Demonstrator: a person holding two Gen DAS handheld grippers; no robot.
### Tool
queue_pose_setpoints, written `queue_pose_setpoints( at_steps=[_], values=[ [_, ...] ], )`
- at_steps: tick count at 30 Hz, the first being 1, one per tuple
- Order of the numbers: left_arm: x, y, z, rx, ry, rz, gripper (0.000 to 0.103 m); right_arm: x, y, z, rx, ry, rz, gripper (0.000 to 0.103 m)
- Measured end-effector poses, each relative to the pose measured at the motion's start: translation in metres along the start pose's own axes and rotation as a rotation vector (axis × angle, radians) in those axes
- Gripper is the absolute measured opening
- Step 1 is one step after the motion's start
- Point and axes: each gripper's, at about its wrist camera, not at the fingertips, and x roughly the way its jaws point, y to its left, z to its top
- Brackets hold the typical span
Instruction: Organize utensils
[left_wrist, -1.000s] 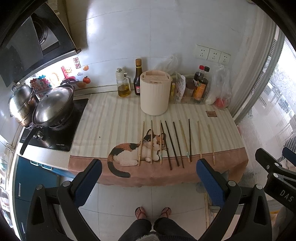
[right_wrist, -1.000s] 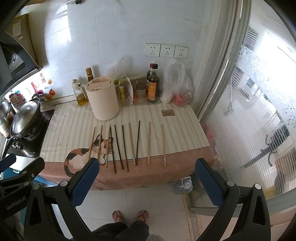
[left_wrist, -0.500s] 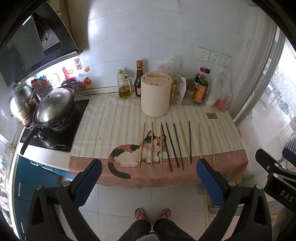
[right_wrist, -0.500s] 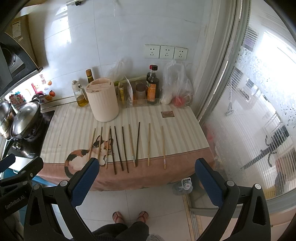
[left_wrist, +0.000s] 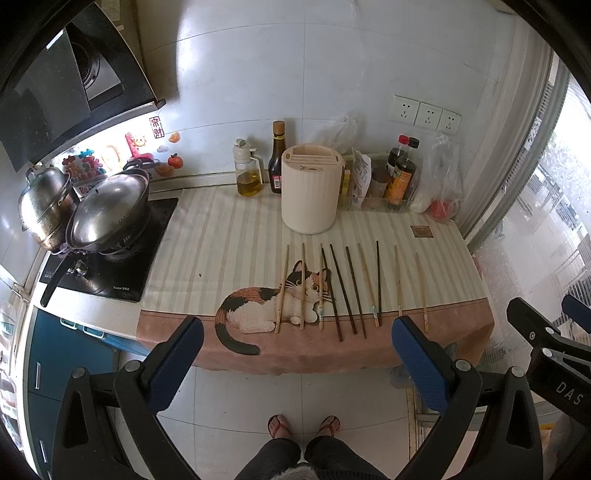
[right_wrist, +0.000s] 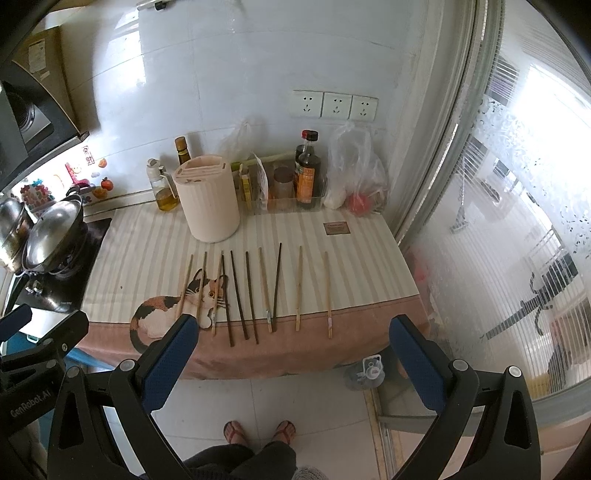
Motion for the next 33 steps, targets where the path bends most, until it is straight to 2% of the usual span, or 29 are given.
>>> queue_pose_setpoints(
  at_steps=[21, 25, 29, 33],
  values=[
    [0.001, 0.005, 0.01, -0.001, -0.013, -0.007, 0.103, 0.001, 0.007, -0.001, 0.004, 0.003, 0.0, 0.103],
    [0.015, 0.011, 0.018, 0.012, -0.071, 0.018, 0.103, 0.01, 0.007, 0.003, 0.051, -0.002, 0.025, 0.103],
    [0.039, 0.027, 0.029, -0.006, -0.084, 0.028, 0.103, 0.034, 0.007, 0.008, 0.111, 0.008, 0.08, 0.103],
    [0.066, 0.045, 0.035, -0.015, -0.08, 0.029, 0.103, 0.067, 0.007, 0.014, 0.157, 0.03, 0.062, 0.103]
  ],
)
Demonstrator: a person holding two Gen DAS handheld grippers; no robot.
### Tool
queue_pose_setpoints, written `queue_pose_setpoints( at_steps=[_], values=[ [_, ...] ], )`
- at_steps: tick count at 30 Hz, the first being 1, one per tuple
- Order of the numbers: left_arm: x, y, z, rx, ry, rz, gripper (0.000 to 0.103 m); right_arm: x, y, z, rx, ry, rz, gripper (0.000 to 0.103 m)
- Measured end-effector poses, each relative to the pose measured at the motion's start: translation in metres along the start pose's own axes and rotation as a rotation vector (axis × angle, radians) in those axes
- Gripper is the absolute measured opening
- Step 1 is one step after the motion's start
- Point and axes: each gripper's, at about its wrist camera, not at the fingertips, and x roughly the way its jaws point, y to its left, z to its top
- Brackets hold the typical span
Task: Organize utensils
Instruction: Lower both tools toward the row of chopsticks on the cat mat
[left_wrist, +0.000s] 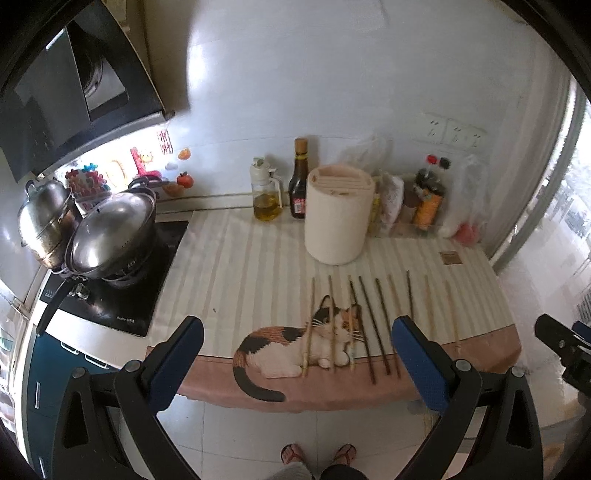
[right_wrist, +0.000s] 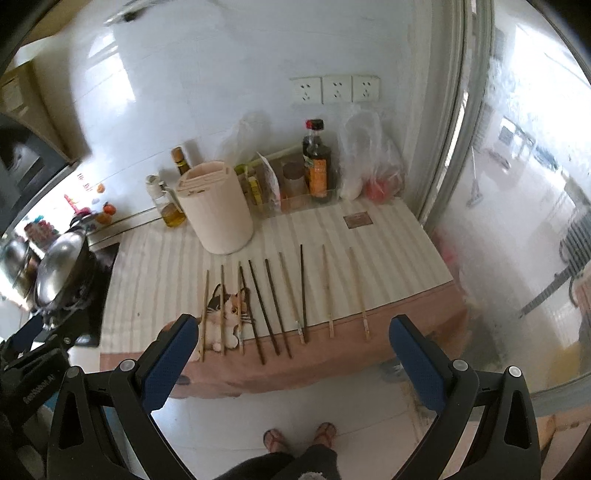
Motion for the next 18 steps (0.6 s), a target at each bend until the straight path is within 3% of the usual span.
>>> queue_pose_setpoints(
  at_steps=[5, 8, 14, 18],
  values=[
    [0.041, 0.011, 0.008, 0.02, 0.009, -0.005, 0.103, 0.055, -0.001, 0.006, 0.045, 0.057, -0.031, 0.103],
    [0.083, 0.012, 0.014, 0.052, 0.057, 0.017, 0.103, 0.092, -0.006, 0.009, 0.071, 0.105, -0.044, 0.093],
    [0.186, 0.004, 0.011, 0.07, 0.268, -0.004, 0.1, 0.178, -0.029, 0.016, 0.102, 0.236, -0.057, 0.071],
    [0.254, -0.008, 0.001, 0.067, 0.392, 0.034, 0.083, 0.234, -0.045, 0.025, 0.114, 0.305, -0.04, 0.064]
  ],
)
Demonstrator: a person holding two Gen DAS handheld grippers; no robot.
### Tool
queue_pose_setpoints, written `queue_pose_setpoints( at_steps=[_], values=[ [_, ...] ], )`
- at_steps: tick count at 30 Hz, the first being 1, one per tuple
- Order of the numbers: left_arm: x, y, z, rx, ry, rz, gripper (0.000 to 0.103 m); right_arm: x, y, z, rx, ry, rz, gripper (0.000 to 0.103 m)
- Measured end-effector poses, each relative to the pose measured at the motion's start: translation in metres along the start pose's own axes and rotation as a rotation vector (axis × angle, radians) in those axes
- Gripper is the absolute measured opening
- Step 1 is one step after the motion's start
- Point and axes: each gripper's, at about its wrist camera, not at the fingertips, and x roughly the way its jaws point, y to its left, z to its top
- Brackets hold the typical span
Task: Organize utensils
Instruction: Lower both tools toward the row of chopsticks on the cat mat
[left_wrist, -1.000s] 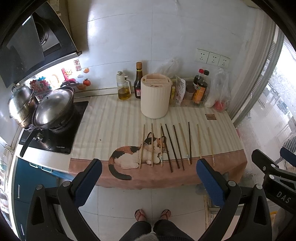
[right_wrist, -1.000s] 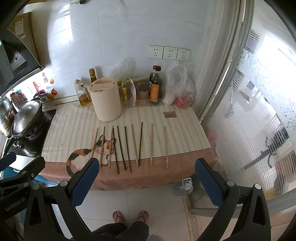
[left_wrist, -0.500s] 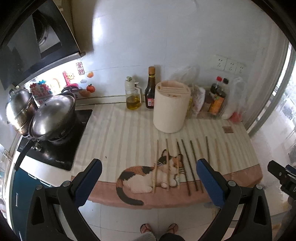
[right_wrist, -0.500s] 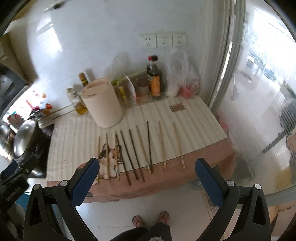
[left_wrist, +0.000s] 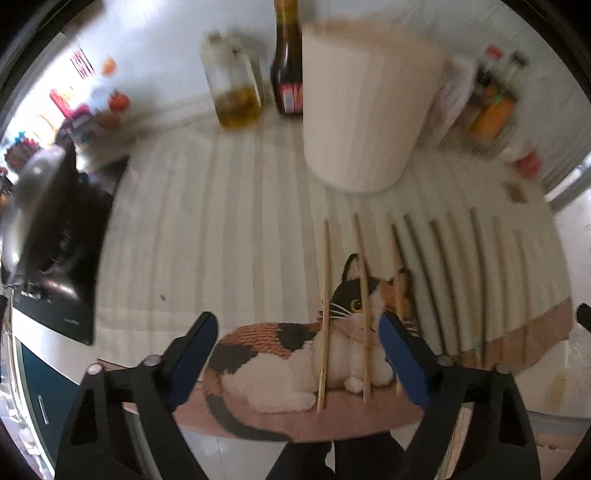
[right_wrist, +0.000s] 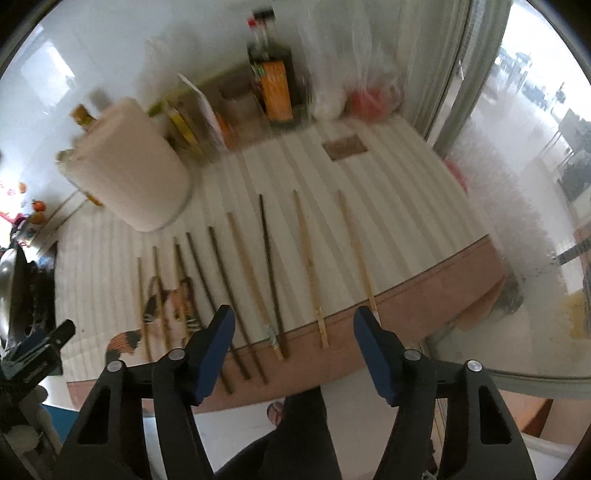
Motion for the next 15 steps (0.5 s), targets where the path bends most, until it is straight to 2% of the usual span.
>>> queue_pose_setpoints(
  at_steps=[3, 8, 10, 15],
  values=[
    [0.042, -0.009, 0.008, -0.011, 0.077, 0.004, 0.081, 0.045, -0.01, 0.023, 0.009, 0.073, 0.008, 0.061],
    [0.096, -0.022, 0.008, 0.0, 0.18, 0.037, 0.058, 0.109, -0.02, 0.054, -0.019, 0.165, -0.055, 0.061],
    [0.108, -0.024, 0.008, -0.013, 0.203, 0.047, 0.05, 0.126, -0.021, 0.063, -0.043, 0.191, -0.073, 0.061],
    [0.11, -0.024, 0.001, -0.041, 0.204, 0.045, 0.043, 0.161, -0.017, 0.074, -0.102, 0.256, -0.098, 0.061]
  ],
)
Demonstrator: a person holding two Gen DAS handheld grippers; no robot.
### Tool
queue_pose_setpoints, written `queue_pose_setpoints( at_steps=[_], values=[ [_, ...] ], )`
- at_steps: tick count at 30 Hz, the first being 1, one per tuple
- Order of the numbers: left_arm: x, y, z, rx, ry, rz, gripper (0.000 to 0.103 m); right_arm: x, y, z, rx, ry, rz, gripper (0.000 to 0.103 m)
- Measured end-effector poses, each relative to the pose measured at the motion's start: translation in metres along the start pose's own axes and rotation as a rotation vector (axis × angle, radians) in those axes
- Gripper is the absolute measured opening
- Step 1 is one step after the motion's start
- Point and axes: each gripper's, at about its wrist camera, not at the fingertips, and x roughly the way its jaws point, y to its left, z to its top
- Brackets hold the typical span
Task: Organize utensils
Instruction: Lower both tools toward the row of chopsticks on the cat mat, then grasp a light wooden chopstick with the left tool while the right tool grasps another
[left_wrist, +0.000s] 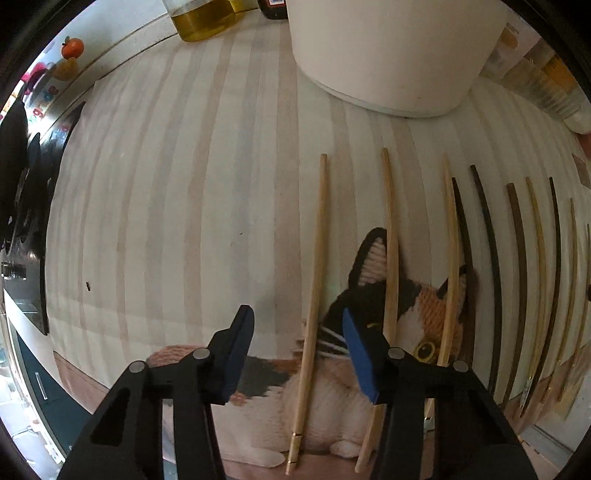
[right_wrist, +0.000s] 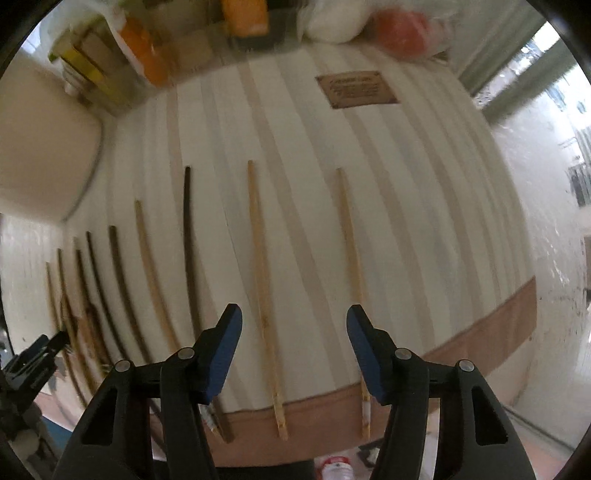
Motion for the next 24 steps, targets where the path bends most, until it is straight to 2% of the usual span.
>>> queue_pose_setpoints(
  at_steps=[3, 11, 13, 16, 17, 18, 24],
  values=[
    [-0.003, -0.003, -0.005, 0.002, -0.007, -0.015, 0.027, 0.014, 0.006, 0.008, -0.025, 0.025, -0.007, 0.056],
    [-0.006, -0.002, -0.006, 0.003, 0.001, -0.059, 0.009, 0.038, 0.02, 0.023, -0.052, 0.064, -0.012, 0.05],
    [-0.006, 0.001, -0.001, -0.002, 0.003, -0.067, 0.006, 0.039, 0.022, 0.026, -0.058, 0.063, -0.012, 0.046],
    [-0.012, 0.004, 0.011, -0.026, 0.013, -0.081, 0.005, 0.038, 0.027, 0.023, -0.066, 0.058, -0.001, 0.027],
    [-0.012, 0.007, 0.014, -0.04, 0.014, -0.088, 0.005, 0.038, 0.028, 0.024, -0.068, 0.056, -0.002, 0.014],
    [-0.012, 0.013, 0.02, -0.062, 0.017, -0.096, 0.005, 0.04, 0.029, 0.028, -0.07, 0.054, -0.004, 0.008],
    [-0.016, 0.047, 0.05, -0.128, 0.012, -0.12, 0.005, 0.042, 0.033, 0.031, -0.076, 0.049, 0.013, 0.007]
  ],
)
